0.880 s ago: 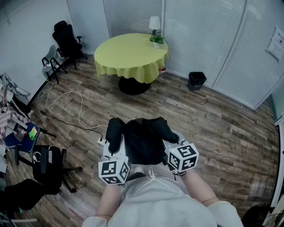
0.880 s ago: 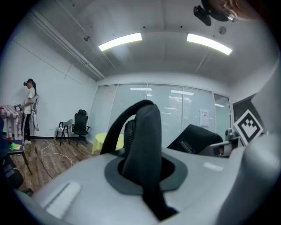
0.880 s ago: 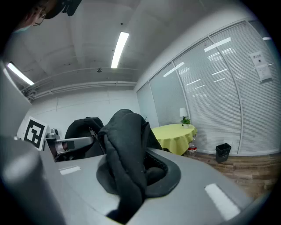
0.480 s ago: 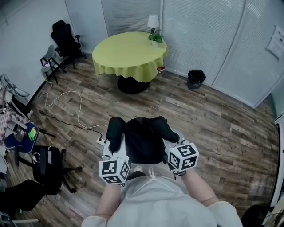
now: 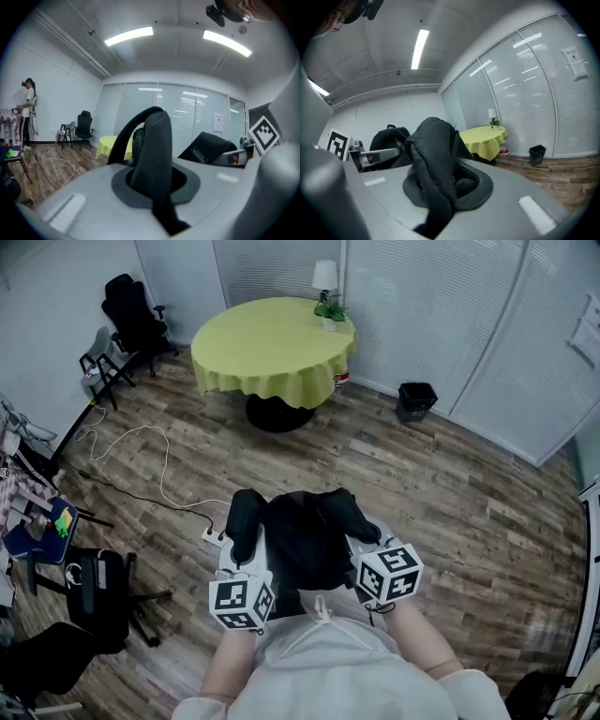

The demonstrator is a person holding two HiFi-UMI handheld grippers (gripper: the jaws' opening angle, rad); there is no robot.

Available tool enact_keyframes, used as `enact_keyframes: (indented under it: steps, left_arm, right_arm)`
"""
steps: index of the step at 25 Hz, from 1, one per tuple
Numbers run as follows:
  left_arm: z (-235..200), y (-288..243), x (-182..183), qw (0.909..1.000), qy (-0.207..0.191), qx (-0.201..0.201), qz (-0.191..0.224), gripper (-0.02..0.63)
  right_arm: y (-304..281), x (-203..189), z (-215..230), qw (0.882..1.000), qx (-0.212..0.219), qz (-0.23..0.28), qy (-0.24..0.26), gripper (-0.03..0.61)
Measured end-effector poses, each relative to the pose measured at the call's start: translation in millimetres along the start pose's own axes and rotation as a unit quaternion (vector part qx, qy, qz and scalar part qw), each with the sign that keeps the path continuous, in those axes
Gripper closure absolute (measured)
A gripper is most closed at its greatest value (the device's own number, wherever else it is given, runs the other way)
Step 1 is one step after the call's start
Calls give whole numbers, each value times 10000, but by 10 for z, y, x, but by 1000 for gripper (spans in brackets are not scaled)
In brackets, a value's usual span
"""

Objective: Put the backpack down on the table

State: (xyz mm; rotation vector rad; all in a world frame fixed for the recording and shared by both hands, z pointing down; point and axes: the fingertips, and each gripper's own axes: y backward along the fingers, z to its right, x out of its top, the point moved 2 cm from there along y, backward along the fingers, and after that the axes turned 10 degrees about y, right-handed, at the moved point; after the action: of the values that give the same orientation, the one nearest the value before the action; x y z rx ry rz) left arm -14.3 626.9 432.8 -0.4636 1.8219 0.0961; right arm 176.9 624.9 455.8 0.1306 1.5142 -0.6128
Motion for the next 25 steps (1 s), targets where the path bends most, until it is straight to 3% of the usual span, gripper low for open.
enact_keyframes:
  steps: [6, 18, 25]
  left_arm:
    - [-427, -594, 133, 9996, 96, -185, -177, 589]
    - [-1841, -2094, 1079, 9977, 62, -643, -193, 589]
    - [-2515, -2767, 1388, 9975, 117, -637, -274, 589]
  right_arm:
    - [-671, 120, 106, 9998, -123, -130, -86, 546]
    - [-2645, 926, 104, 9987, -478, -5, -173, 546]
    - [-3580, 1204, 121, 9985, -490, -69, -224, 546]
